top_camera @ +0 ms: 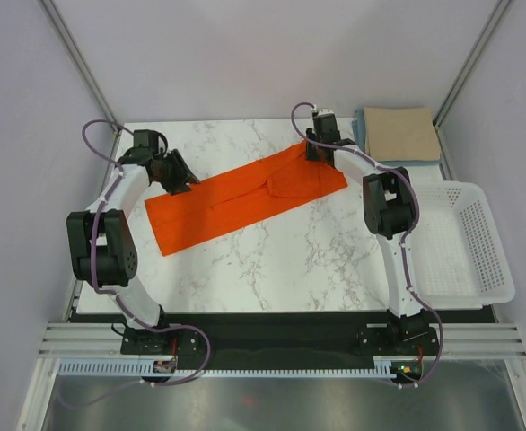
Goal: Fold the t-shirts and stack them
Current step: Fold the tshirt
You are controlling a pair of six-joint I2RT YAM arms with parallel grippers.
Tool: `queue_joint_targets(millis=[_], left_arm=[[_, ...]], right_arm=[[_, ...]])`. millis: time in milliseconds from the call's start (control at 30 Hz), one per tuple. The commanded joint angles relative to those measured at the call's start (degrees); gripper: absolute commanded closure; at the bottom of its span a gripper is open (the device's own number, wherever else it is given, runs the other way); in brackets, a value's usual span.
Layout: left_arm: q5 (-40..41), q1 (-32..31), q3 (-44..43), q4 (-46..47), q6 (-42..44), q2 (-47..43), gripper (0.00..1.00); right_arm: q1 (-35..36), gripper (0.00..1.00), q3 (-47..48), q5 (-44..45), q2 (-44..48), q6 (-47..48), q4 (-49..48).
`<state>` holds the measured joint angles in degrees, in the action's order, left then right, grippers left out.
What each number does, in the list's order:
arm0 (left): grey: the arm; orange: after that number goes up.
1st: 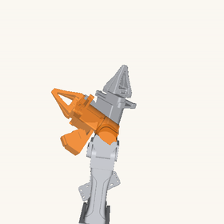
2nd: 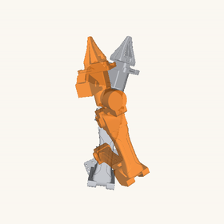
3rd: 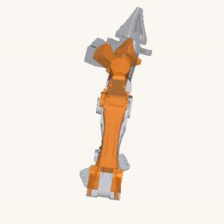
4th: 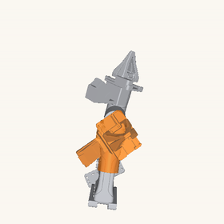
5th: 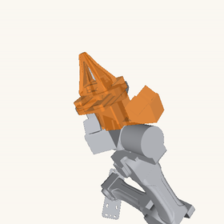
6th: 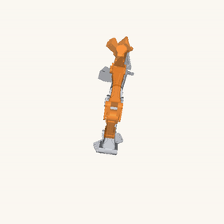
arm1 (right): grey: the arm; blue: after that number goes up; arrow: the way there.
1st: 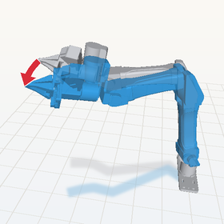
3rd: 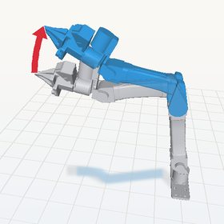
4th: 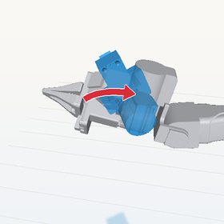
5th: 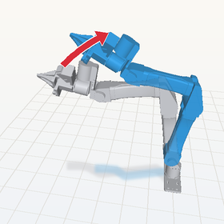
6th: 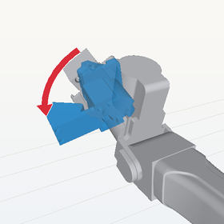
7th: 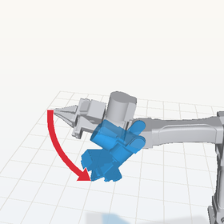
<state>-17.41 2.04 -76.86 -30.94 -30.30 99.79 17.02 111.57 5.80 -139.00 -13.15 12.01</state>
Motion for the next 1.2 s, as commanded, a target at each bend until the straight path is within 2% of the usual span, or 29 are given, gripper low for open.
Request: queue_joint_targets(millis=[0,67,100,167,233,367,500,667,867,1000,1167], left_arm=[[-5.2,-1.3,3.3,-0.3,3.7,-1.4,0.52],[-6.7,-4.4,5.0,-0.2,5.0,-1.9,0.51],[-7.0,-5.4,5.7,-0.3,5.3,-2.7,0.51],[-7.2,-8.7,7.2,-0.2,5.6,-3.5,0.51],[-7.7,-12.1,8.6,0.0,5.9,-4.2,0.51],[-11.0,-13.6,11.6,2.1,4.4,-4.0,0.5],[-7.4,-13.6,14.8,2.5,3.8,-4.2,0.5],[-8.8,-14.8,15.3,2.6,2.4,-10.2,0.5],[-8.6,-14.8,12.4,2.6,1.7,-16.8,0.5],[-7.4,-14.7,11.9,2.5,2.1,-17.6,0.5],[-4.2,-14.6,12.9,2.5,2.1,-17.7,0.5]], right_arm=[[0.0,0.62,1.5,1.0,6.1,-3.5,1.7],[-0.1,0.61,0.8,4.4,9.2,-8.6,5.9],[-0.3,0.61,0.1,6.5,10.1,-14.9,8.2],[-0.8,0.6,-2.7,6.0,12.5,-20.1,11.7],[-0.8,0.6,-8.7,8.0,16.7,-26.6,12.9],[-1.4,0.59,-18.4,11.1,23.1,-33.7,13.0],[-2.0,0.61,-24.0,11.4,25.4,-35.6,12.3],[-2.1,0.72,-28.1,13.8,25.1,-34.2,10.4],[-2.6,0.73,-35.2,14.4,26.0,-37.5,6.5],[-3.0,0.71,-34.5,15.0,23.2,-36.8,4.4],[-5.1,0.83,-35.0,13.9,21.0,-35.4,3.2]])
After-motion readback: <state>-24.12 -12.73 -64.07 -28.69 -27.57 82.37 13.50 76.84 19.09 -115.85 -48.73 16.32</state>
